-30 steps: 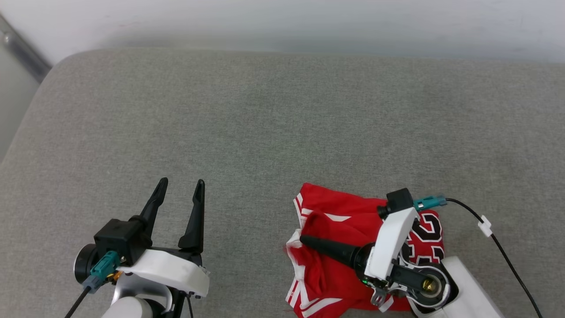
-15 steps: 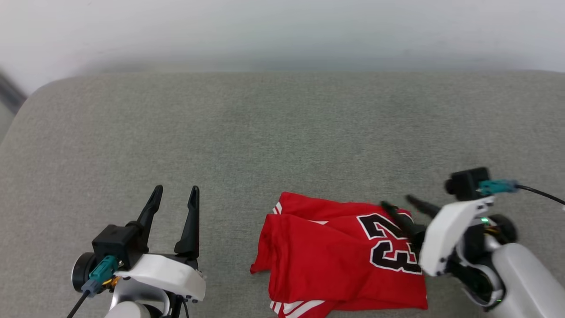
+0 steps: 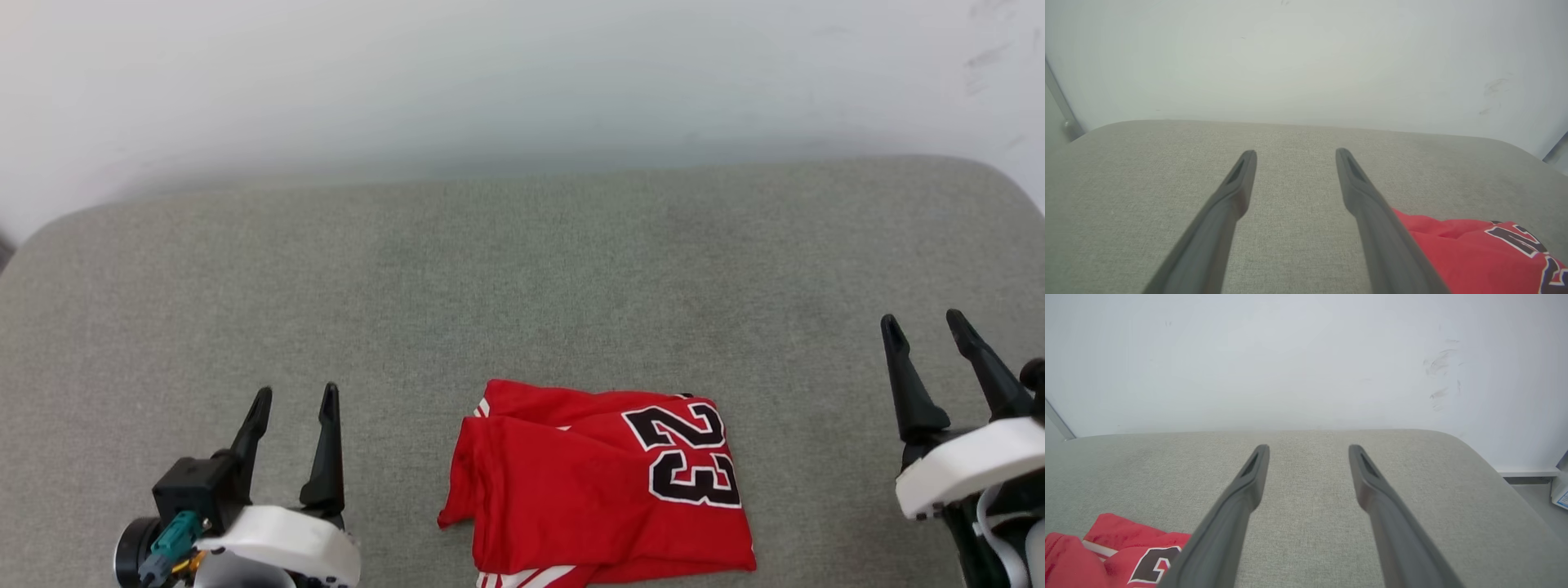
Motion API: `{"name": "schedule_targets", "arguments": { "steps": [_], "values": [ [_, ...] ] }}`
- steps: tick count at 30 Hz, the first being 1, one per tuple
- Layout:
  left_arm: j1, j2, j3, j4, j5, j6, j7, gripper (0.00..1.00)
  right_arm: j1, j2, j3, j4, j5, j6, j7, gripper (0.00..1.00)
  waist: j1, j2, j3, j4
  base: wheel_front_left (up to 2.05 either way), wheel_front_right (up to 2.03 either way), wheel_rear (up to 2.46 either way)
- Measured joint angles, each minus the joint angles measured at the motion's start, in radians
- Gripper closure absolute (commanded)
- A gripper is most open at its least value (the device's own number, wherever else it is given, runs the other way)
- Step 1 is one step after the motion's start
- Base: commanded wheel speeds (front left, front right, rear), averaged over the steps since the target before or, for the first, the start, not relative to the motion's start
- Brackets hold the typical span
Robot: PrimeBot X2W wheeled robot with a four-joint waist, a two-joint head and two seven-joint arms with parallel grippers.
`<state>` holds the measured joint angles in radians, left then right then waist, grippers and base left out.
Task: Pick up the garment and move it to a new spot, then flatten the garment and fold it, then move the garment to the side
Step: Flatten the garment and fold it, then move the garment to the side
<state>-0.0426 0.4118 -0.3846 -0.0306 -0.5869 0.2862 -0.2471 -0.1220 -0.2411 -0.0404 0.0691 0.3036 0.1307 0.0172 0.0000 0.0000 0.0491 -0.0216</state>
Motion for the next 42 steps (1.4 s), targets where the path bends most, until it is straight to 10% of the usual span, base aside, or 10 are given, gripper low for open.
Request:
{"name": "schedule_targets", "arguments": {
  "steps": [27,34,42],
  "values": [
    [0.069,-0.016,0.034,0.003,0.053,-0.013,-0.013,0.0,0.242,0.151,-0.08,-0.294,-0.006,0.0,0.133,0.0,-0.0001,0.0,-0.071,0.013,0.0,0.0,0.0],
    [0.043,-0.034,0.041,-0.021,0.076,-0.023,-0.013,0.0,0.246,0.031,-0.231,-0.19,0.216,-0.001,0.305,0.0,-0.0001,0.0,-0.049,0.061,0.0,0.0,0.0],
    [-0.023,-0.069,0.069,-0.044,0.109,-0.049,-0.013,0.0,0.225,-0.03,-0.176,-0.069,0.357,0.0,0.515,0.0,0.0,0.0,0.035,0.129,0.0,0.0,0.0]
  ]
}}
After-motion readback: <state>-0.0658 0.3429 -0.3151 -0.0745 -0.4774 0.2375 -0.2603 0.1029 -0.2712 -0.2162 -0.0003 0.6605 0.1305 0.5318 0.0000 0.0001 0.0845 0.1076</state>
